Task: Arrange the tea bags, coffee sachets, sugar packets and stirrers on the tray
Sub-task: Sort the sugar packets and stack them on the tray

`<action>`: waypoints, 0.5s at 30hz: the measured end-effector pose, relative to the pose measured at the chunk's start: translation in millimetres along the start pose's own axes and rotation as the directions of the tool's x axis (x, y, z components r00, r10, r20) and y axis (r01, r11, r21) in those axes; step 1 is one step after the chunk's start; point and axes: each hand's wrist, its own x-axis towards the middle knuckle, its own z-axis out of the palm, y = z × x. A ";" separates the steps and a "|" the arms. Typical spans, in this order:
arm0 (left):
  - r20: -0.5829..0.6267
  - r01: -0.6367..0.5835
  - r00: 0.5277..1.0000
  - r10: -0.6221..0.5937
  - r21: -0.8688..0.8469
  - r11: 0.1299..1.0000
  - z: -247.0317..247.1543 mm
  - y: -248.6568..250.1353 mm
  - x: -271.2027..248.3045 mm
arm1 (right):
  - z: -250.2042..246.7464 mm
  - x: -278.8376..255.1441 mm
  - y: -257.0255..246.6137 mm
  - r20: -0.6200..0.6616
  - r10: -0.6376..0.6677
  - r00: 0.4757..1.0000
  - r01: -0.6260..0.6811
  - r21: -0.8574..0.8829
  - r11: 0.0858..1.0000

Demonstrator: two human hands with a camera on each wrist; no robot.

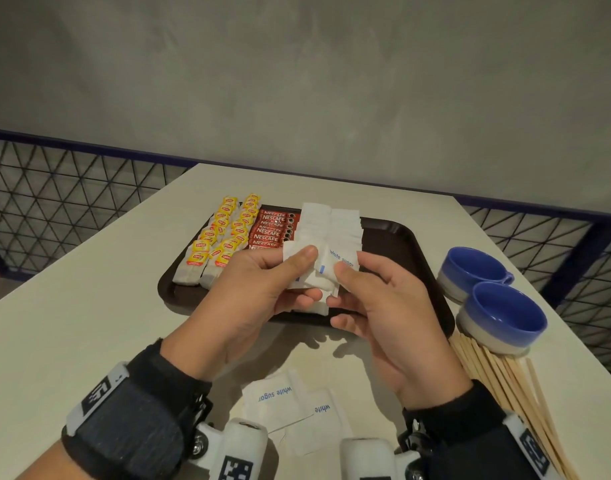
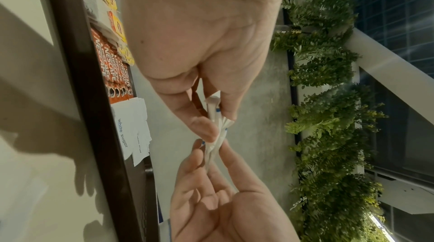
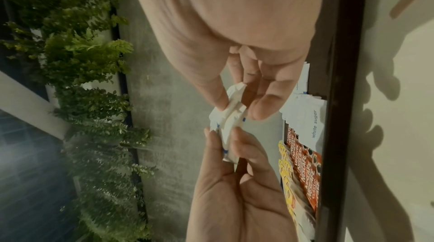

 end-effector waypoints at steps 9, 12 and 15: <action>0.071 0.023 0.997 -0.020 -0.054 0.998 -0.3 4.6 -2.0 | -3.6 3.0 4.5 -0.020 -0.104 0.994 0.103 -0.027 0.994; 0.089 0.012 0.996 -0.010 -0.026 1.000 -1.8 2.5 -1.8 | -1.1 0.8 5.4 -0.001 -0.127 0.992 0.127 -0.047 0.991; 0.125 0.004 0.992 0.000 -0.030 1.000 -1.7 -0.3 -2.1 | 0.5 -0.6 5.8 0.002 -0.143 0.990 0.143 -0.050 0.989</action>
